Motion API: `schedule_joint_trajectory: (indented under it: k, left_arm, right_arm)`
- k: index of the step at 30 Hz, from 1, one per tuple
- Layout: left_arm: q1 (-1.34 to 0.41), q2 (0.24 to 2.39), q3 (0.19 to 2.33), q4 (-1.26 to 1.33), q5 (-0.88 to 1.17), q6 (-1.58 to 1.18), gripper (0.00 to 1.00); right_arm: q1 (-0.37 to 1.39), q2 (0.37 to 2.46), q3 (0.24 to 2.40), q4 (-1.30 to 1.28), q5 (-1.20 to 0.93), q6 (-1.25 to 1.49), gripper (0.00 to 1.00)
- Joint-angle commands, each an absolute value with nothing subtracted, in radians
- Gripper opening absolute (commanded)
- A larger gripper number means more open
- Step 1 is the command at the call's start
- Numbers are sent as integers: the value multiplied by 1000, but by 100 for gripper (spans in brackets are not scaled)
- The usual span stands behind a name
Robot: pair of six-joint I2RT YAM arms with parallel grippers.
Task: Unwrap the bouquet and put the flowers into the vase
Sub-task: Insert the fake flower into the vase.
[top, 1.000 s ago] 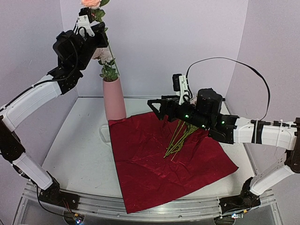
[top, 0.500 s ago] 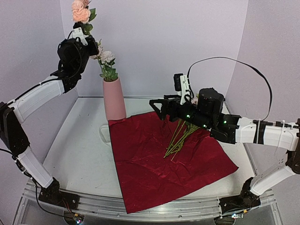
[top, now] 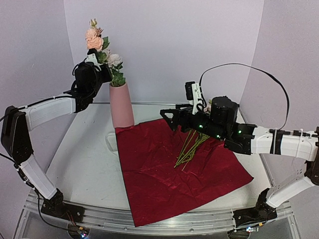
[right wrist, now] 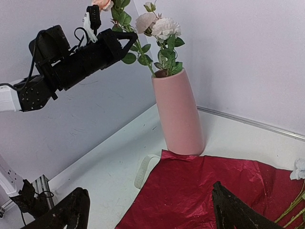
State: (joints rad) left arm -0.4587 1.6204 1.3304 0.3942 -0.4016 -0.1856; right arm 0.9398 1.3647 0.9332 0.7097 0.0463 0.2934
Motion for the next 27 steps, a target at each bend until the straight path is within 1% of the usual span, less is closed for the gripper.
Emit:
schedule_joint_trajectory:
  k: [1, 2, 3, 4, 6, 13, 17, 19, 21, 27]
  left_arm:
    - [-454, 1644, 1292, 402, -376, -251, 24]
    - [-454, 1647, 1283, 401, -368, -259, 40]
    - [-454, 1647, 1273, 400, -358, -266, 52]
    - [-454, 1643, 1265, 398, -344, -270, 60]
    - [-454, 1629, 1244, 390, -324, -284, 67]
    - [-454, 1554, 1171, 343, -304, -345, 75]
    - [-454, 1492, 1111, 305, -305, -382, 78]
    - [-454, 1456, 1089, 285, -308, -389, 79]
    - [-454, 1414, 1067, 257, -306, -393, 80]
    - [-456, 1315, 1056, 119, -267, -409, 82]
  right_arm:
    - [946, 1327, 932, 752, 56, 306, 89]
    - [946, 1327, 931, 752, 56, 307, 89]
    - [946, 1326, 929, 752, 58, 309, 89]
    - [946, 1324, 927, 752, 60, 310, 89]
    - [946, 1320, 921, 752, 68, 313, 89]
    - [946, 1353, 936, 738, 82, 335, 89]
    - [938, 1420, 1025, 589, 206, 399, 89]
    - [921, 1445, 1049, 530, 233, 433, 88]
    - [898, 1457, 1044, 510, 226, 472, 86]
    - [784, 1512, 1046, 361, 221, 669, 72]
